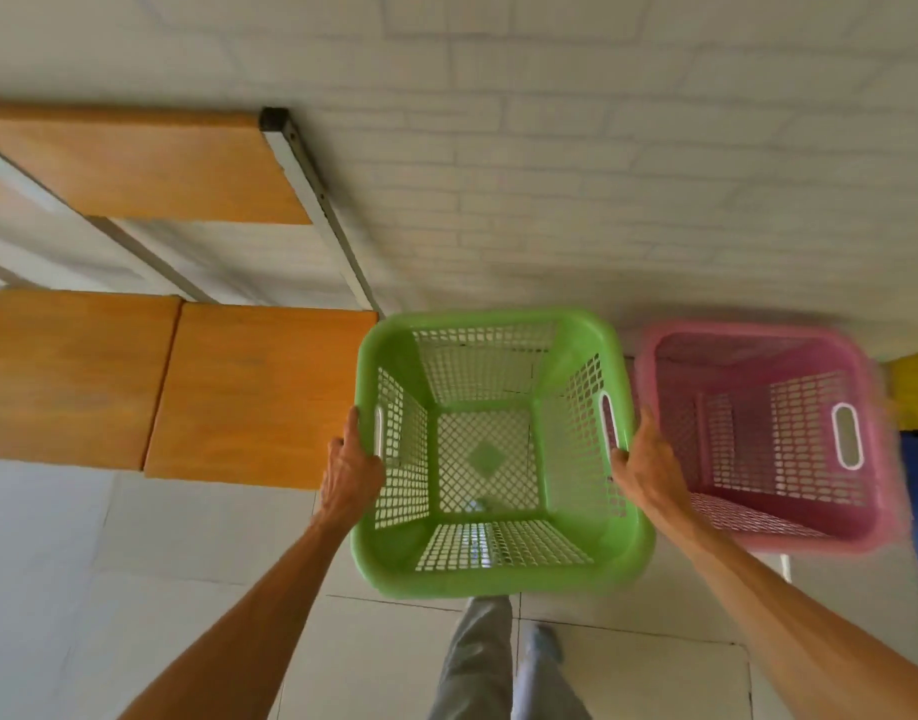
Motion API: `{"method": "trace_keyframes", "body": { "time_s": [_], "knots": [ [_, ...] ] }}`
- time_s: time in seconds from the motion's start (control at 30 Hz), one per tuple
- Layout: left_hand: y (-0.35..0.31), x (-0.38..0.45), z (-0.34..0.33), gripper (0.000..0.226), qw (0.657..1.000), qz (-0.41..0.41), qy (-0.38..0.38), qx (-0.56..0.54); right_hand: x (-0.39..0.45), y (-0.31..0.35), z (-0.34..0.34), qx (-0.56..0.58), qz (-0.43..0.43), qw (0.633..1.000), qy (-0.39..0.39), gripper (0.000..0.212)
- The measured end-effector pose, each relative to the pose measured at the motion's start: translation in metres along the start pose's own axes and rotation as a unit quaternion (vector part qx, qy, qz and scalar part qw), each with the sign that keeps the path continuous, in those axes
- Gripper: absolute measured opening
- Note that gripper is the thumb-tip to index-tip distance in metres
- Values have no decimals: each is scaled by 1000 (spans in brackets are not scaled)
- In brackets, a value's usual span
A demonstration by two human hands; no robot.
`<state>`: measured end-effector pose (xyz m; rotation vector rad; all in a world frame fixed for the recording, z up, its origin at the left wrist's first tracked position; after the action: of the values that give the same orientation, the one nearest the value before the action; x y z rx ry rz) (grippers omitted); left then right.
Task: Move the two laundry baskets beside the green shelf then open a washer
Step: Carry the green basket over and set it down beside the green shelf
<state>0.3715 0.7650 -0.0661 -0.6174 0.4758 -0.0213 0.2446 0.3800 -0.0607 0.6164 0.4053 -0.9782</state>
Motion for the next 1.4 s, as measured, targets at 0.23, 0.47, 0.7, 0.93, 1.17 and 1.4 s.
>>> {"method": "trace_keyframes", "body": {
  "time_s": [0.23,0.47,0.7,0.93,1.17,1.4],
  "knots": [
    [-18,-182,108,76,994,-4,-85,-65,-138,32,97,-68,152,985,-42,62],
    [45,-347,175,72,982,29,-173,-75,-272,82,101,-141,287,944,-78,42],
    [165,-499,231,77,954,111,-251,-119,-401,154,0,-194,374,907,15,49],
    [301,-633,286,79,899,178,-346,-203,-549,240,-138,-246,459,852,54,30],
    [415,-704,361,83,849,226,-427,-213,-673,324,-263,-249,470,839,113,49],
    [503,-713,451,69,861,210,-417,-203,-747,400,-334,-221,497,829,128,38]
  ]
}}
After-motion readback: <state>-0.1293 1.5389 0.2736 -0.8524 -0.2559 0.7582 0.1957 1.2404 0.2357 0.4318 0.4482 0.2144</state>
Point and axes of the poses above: each hand's wrist, its own x-axis towards the middle knuckle, its own z-axis out of the back of the hand, y = z × x, the point moved 5 cm from there along x, towards the middle knuckle, and after that the axes turned 13 degrees about -z, right-handed, at the moved point
